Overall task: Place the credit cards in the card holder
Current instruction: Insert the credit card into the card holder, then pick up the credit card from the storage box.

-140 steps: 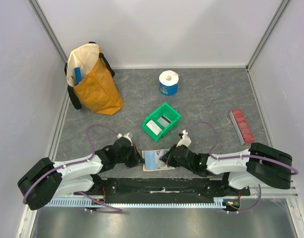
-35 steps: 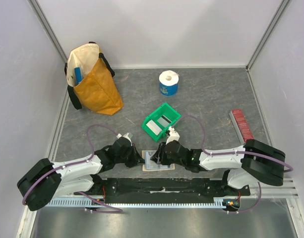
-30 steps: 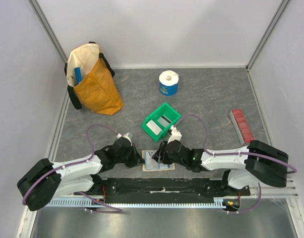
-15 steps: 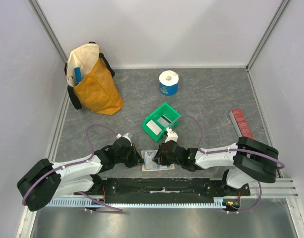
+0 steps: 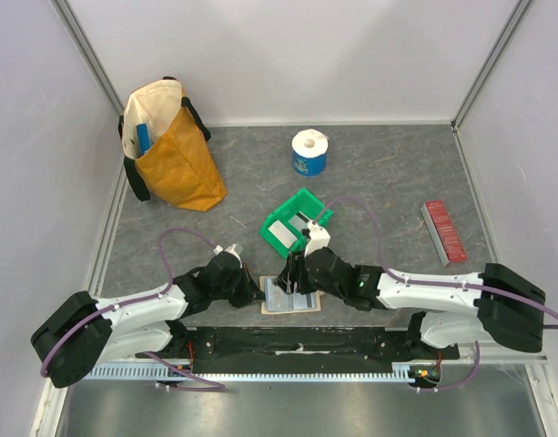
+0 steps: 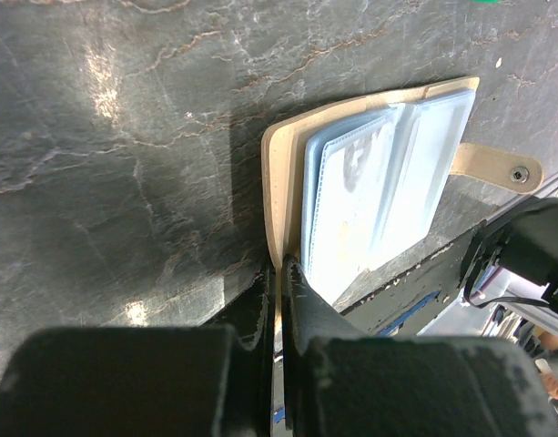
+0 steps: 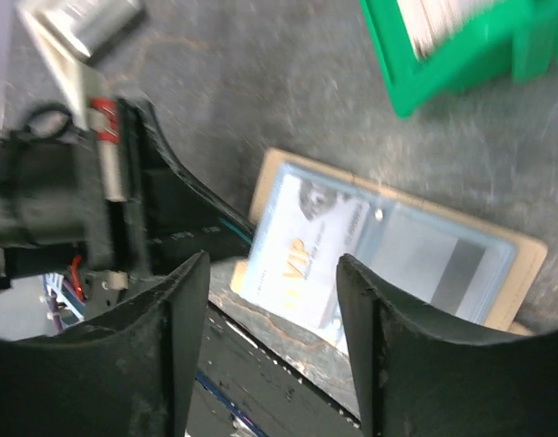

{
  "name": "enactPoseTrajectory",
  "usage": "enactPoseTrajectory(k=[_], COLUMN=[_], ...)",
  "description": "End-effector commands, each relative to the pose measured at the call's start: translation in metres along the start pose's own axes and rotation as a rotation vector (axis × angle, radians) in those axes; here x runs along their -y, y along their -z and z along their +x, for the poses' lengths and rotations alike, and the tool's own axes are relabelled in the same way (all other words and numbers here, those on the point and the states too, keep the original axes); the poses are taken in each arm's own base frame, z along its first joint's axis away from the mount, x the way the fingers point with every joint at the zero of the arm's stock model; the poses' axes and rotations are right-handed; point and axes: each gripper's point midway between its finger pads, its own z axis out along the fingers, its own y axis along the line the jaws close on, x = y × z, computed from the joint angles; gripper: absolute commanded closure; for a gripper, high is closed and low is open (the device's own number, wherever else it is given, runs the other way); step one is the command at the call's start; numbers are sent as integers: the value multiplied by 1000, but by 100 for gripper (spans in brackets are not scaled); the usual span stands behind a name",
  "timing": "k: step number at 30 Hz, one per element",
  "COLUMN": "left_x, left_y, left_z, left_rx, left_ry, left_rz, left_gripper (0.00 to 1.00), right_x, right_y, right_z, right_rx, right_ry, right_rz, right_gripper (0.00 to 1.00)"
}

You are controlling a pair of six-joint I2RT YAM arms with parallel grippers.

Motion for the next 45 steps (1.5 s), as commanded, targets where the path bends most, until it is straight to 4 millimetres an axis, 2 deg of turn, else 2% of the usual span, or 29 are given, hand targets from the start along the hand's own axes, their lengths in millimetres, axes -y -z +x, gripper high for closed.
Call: enactPoseTrajectory(k=[1, 3, 5, 10, 15, 21, 27, 33, 39, 45], left_x=[7, 7, 8, 8, 9, 11, 12, 12, 11, 12], left_y=[1, 1, 1, 1, 2, 3, 4, 3, 3, 2], left_z=[-7, -8, -8, -8, -7, -9, -11, -10, -9, -11], left_rx=[32, 35, 35, 37, 36, 42, 48, 45, 40, 42], left_ry=[-8, -6, -6, -6, -10, -6, -7, -10, -12, -11], left_rz=[16, 14, 18, 19, 25, 30, 35, 32, 29, 27], left_gripper=[98, 98, 98, 98, 98, 98, 98, 98, 98, 98], right_x=[-16, -10, -9, -2, 9, 19, 28, 42, 44, 34], right_y=[16, 18, 18, 3, -27, -53, -76, -94, -100, -99], right_z=[-60, -73, -93, -124, -136, -152, -155, -142, -133, -129], right_rx=[130, 131, 147, 105, 16, -22, -78, -146, -187, -216], right_ry=[108, 136, 146, 190, 220, 246, 260, 254, 250, 244], right_rz=[-6, 18, 25, 22, 13, 11, -6, 5, -20, -82], right_gripper=[31, 26, 23, 17, 15, 13, 11, 9, 9, 10])
